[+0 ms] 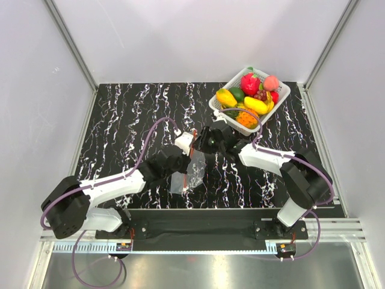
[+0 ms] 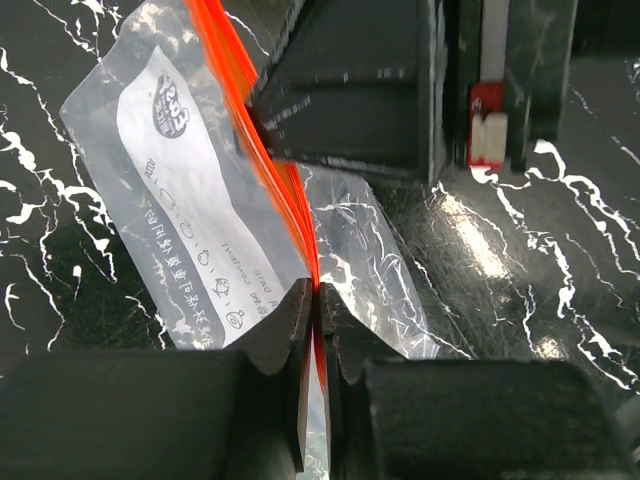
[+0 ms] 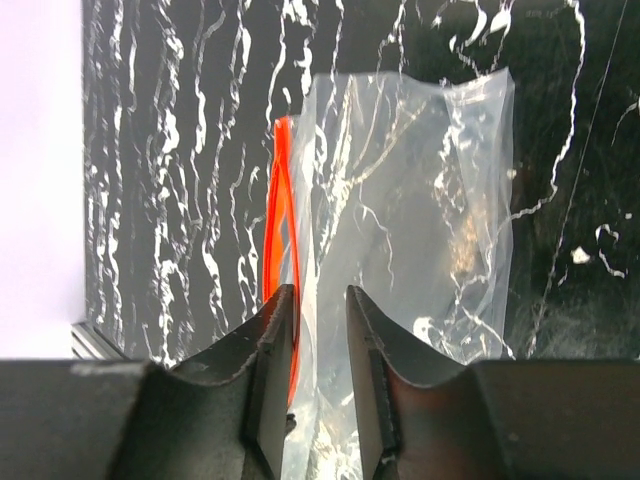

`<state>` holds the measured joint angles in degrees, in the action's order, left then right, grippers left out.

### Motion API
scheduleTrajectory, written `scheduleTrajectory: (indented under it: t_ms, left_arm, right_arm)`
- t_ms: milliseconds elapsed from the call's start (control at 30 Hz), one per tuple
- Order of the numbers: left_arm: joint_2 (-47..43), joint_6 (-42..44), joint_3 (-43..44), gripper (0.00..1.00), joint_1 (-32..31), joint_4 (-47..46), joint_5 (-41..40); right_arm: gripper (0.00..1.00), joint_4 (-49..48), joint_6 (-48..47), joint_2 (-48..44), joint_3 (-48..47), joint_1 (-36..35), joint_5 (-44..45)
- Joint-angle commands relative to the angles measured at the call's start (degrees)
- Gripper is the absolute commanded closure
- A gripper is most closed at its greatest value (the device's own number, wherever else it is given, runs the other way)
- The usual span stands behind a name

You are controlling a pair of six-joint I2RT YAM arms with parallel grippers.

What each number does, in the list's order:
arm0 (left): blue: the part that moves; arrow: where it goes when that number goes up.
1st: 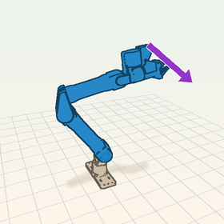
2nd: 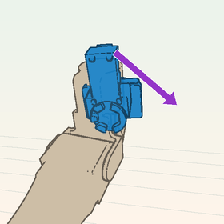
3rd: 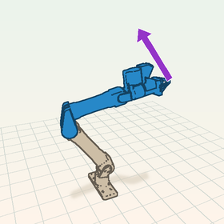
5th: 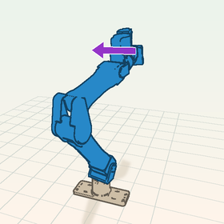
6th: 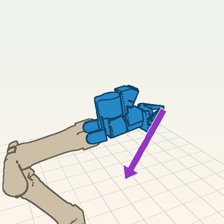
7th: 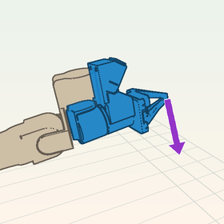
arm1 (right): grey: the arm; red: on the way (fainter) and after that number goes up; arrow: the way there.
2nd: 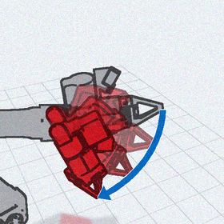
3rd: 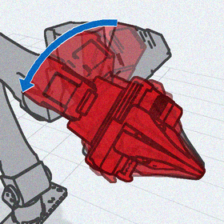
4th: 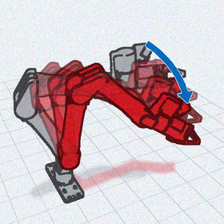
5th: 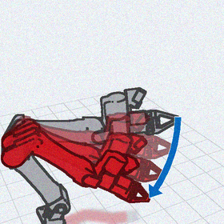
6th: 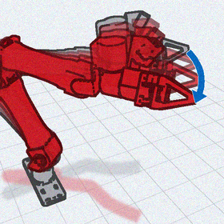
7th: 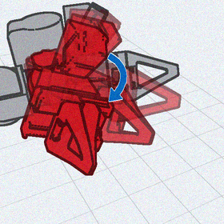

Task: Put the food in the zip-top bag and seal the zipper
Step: Open the zipper of the food storage bag.

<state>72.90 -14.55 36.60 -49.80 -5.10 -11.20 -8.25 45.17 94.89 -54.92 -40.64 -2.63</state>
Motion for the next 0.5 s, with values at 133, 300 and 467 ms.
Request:
scheduleTrajectory:
  t_ms: [133,300,467]
  left_arm:
    - [0.13,1.36,2.34,0.9,-0.91,-0.79,-3.65]
    - [-0.3,0.66,1.81,0.71,-0.91,-1.05,-3.13]
    - [-3.9,-0.92,0.41,0.5,-0.91,-0.96,-2.86]
  right_arm:
    - [0.72,1.22,-1.05,-1.55,-1.86,-1.46,-0.44]
    - [0.99,0.6,-0.78,-1.55,-1.77,-1.63,-0.88]
    - [1.0,2.09,-2.88,-3.04,-2.47,-1.81,0.87]
